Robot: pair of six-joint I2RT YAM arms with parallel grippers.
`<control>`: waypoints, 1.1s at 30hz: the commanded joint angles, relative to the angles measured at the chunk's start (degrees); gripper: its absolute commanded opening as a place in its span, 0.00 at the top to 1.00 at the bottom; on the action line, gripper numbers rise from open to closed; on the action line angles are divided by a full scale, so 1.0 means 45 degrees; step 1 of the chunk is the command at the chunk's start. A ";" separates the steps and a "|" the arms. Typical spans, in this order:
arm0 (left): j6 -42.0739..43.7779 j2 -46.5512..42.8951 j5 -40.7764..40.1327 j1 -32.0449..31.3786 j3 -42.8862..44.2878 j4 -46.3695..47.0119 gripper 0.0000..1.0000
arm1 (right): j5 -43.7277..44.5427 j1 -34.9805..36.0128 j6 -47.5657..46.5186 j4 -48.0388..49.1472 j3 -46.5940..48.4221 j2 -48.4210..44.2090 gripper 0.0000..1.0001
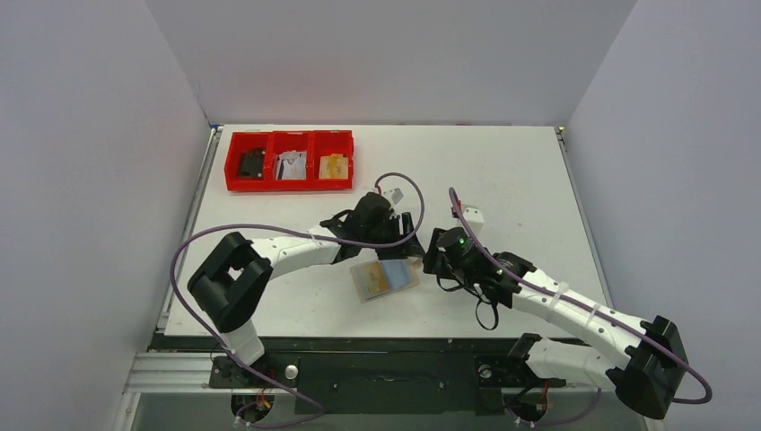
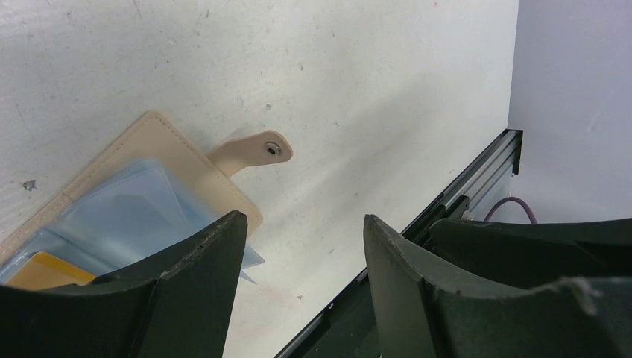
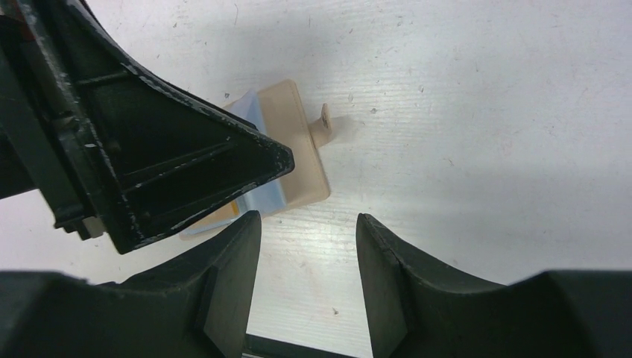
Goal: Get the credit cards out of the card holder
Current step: Remove the credit card from the card holder.
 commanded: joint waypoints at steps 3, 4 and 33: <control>0.0234 -0.1493 -0.0908 0.0321 0.0681 -0.0660 0.43 | 0.0307 0.0147 -0.0023 -0.0066 0.0423 -0.0213 0.54; 0.0239 -0.1862 -0.1458 0.0422 0.0612 -0.0911 0.43 | 0.0308 0.0210 -0.0033 -0.0057 0.0522 -0.0162 0.54; 0.0245 -0.5740 -0.1927 0.2638 -0.4591 -0.2864 0.81 | -0.1799 0.1467 -0.0954 0.3209 0.3224 0.7717 0.69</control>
